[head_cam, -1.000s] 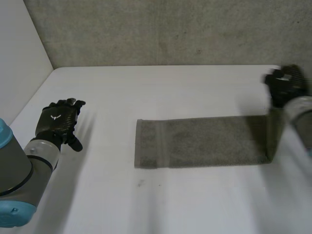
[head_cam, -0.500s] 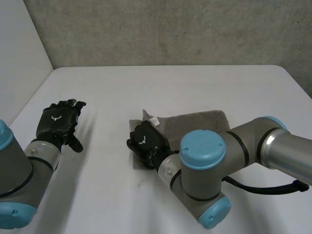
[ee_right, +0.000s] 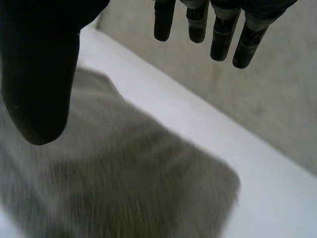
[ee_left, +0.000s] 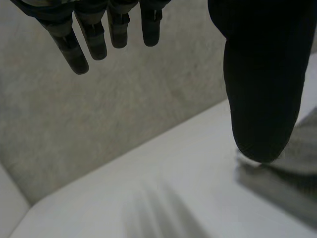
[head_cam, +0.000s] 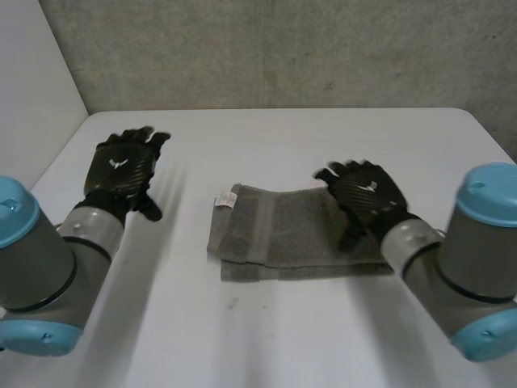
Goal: Fold the towel.
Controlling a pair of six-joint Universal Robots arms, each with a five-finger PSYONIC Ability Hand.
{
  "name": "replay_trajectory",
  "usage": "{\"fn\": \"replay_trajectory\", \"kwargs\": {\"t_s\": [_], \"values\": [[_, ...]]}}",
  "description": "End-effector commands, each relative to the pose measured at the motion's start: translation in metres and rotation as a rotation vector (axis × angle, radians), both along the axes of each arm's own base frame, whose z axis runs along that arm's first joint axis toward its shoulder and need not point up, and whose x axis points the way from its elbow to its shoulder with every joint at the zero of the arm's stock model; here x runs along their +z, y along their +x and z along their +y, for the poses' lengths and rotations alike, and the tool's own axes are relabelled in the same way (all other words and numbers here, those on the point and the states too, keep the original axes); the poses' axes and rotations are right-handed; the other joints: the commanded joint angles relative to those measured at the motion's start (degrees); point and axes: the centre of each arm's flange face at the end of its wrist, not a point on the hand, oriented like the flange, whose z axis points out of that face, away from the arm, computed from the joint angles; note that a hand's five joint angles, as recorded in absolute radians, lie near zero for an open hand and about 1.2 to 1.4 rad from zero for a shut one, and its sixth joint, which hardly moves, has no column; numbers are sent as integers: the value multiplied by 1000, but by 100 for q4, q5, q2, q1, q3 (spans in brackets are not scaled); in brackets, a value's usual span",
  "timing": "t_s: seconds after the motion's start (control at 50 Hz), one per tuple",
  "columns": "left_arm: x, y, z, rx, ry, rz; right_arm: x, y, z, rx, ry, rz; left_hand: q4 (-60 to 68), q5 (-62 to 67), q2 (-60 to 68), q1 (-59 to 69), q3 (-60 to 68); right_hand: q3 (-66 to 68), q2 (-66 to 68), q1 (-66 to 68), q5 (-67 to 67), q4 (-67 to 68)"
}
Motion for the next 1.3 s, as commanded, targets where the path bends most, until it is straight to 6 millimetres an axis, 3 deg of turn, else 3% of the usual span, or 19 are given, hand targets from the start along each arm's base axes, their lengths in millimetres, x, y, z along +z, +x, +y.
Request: {"fn": "replay_trajectory", "kwargs": {"t_s": [0.02, 0.22, 0.32, 0.5, 0.6, 0.66, 0.7, 0.72, 0.78, 0.86, 0.92, 0.96, 1.02, 1.1, 1.14, 1.18, 1.2, 1.22, 1.3], "values": [[5, -45, 7, -119, 12, 49, -29, -37, -2, -96, 102, 50, 172, -30, 185, 145, 179, 346, 355, 273, 44, 305], [-20, -71, 3, -152, 188, 4, -49, -51, -11, -96, 144, 39, 138, -63, 152, 112, 146, 3290, 3298, 3217, 2987, 3248], [-23, -69, 2, -125, 232, 41, -54, -54, -25, -122, 76, 21, 105, -97, 118, 78, 112, 7016, 7024, 6943, 6713, 6974], [-8, -54, 12, -82, 242, 97, -47, -57, -33, -149, 29, 51, 38, -164, 51, 11, 45, 7019, 7027, 6945, 6716, 6977], [4, -41, 17, -60, 225, 104, -26, -54, -45, -152, -82, 104, 33, -169, 46, 6, 40, 7019, 7027, 6945, 6716, 6977], [10, -29, 15, -29, 215, 113, -5, -40, -48, -114, -174, 113, 33, -169, 46, 6, 40, 7019, 7027, 6945, 6716, 6977], [12, -25, 15, -18, 210, 117, 19, 0, -36, -5, -270, 83, 33, -169, 46, 6, 40, 7019, 7027, 6945, 6716, 6977], [14, -23, 16, -14, 209, 118, 19, 0, -35, -4, -270, 83, 33, -169, 46, 6, 40, 7019, 7027, 6945, 6716, 6977], [14, -20, 20, -12, 215, 115, 31, 45, -10, 136, -317, 48, 33, -169, 46, 6, 40, 7019, 7027, 6945, 6716, 6977], [10, -16, 21, 1, 231, 107, 19, 90, 19, 291, -293, 73, 33, -169, 46, 6, 40, 7019, 7027, 6945, 6716, 6977], [9, -9, 21, 20, 242, 105, 9, 101, 29, 344, -270, 98, 33, -169, 46, 6, 40, 7019, 7027, 6945, 6716, 6977], [8, -7, 20, 27, 244, 105, -21, 122, 62, 492, -203, 170, 33, -169, 46, 6, 40, 7019, 7027, 6945, 6716, 6977], [6, -5, 20, 34, 249, 103, -39, 126, 79, 573, -162, 217, 33, -169, 46, 6, 40, 7019, 7027, 6945, 6716, 6977], [8, -5, 18, 34, 243, 108, -39, 125, 81, 577, -158, 232, 33, -169, 46, 6, 40, 7019, 7027, 6945, 6716, 6977], [10, -5, 16, 34, 236, 112, -35, 123, 80, 566, -154, 225, 33, -169, 46, 6, 40, 6654, 6663, 6581, 6352, 6613], [13, -6, 15, 33, 227, 116, -11, 118, 81, 533, -166, 179, 33, -169, 46, 6, 40, 2152, 2160, 2079, 1849, 2110], [15, -8, 12, 27, 218, 121, -11, 118, 81, 533, -166, 179, 33, -169, 46, 6, 40, 2130, 2138, 2057, 1827, 2088], [19, -11, 9, 24, 202, 128, 0, 114, 81, 504, -159, 144, 33, -169, 46, 6, 40, 264, 273, 191, -38, 223], [25, -19, 3, 7, 179, 141, 19, 99, 68, 398, -122, 58, 33, -169, 46, 6, 40, 19, 27, -55, -284, -23]]}}
